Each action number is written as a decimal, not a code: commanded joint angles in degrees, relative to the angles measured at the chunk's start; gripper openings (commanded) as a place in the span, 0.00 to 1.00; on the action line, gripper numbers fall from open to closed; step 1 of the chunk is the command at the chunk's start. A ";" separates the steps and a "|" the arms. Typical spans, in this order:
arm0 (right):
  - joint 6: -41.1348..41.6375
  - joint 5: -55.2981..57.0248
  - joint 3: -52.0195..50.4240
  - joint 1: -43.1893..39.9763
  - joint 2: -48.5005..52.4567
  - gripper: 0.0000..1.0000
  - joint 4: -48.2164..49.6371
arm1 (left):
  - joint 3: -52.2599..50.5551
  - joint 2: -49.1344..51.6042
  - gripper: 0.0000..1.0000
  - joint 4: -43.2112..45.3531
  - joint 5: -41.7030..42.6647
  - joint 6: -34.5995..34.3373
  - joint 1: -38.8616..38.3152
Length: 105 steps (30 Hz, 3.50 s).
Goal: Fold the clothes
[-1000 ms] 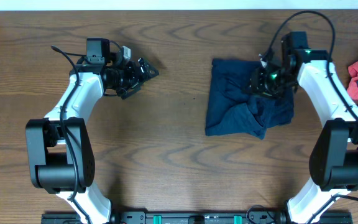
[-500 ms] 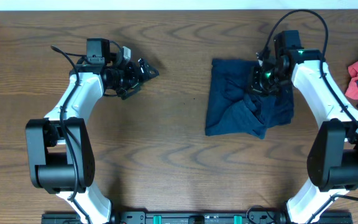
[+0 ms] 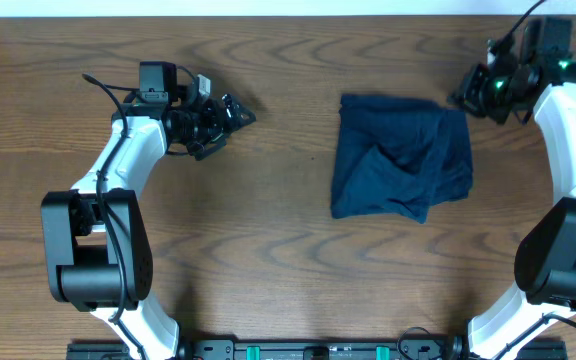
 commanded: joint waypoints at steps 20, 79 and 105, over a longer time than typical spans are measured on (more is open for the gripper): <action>-14.58 8.37 0.15 6.56 -0.31 0.99 -21.38 | 1.07 -1.07 0.98 -1.51 0.76 3.78 0.33; 0.31 -10.12 -15.89 4.44 0.02 0.90 -2.51 | 1.07 -1.07 0.98 -2.45 0.13 5.05 0.96; 9.64 0.00 -14.99 -5.07 0.04 0.02 8.48 | 1.07 -1.07 0.98 -3.23 0.20 5.05 0.94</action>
